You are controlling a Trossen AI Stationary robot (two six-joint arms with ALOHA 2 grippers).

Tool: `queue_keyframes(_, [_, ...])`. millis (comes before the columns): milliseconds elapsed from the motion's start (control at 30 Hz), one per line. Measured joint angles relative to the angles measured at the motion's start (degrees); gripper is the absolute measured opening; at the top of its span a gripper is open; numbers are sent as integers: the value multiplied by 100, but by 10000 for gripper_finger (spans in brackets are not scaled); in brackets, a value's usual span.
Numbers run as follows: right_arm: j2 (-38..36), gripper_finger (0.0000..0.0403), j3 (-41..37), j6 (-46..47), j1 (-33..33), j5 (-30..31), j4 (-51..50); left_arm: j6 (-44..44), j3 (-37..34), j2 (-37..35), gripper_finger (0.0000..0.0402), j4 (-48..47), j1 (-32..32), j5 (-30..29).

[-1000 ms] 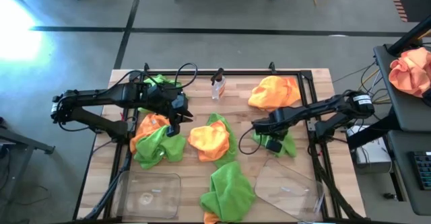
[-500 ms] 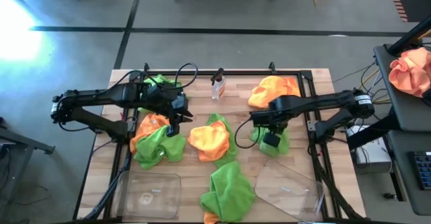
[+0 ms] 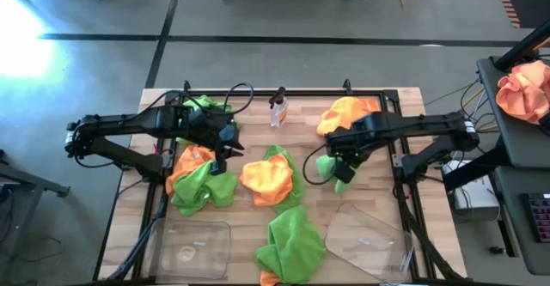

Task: Sort microfiber towel by color & place in baskets
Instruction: Put the green microfiber cloth into the right transparent bin

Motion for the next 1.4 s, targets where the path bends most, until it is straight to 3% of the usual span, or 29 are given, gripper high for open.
queue_keyframes(333, [-2, 9, 60, 1527, 946, -782, -7, 254, -5, 0, 70, -226, 0, -13])
queue_keyframes(667, [-9, 9, 123, 3809, 2293, -2001, 53, 669, -7, 0, 70, -261, 5, -11])
queue_keyframes(900, [-8, 9, 469, 5248, 3111, -2105, 716, 885, -7, 0, 70, -261, 5, -11])
queue_keyframes(1067, [65, 9, 621, 5668, 3459, -2151, 781, 782, -7, 0, 70, -259, 3, -7])
queue_keyframes(1233, [68, 9, 667, 5957, 3795, -2691, 828, 486, -10, 0, 70, -237, -1, -2])
queue_keyframes(1400, [68, 9, 674, 6021, 4087, -2706, 922, 1, -10, 0, 70, 15, -2, 8])
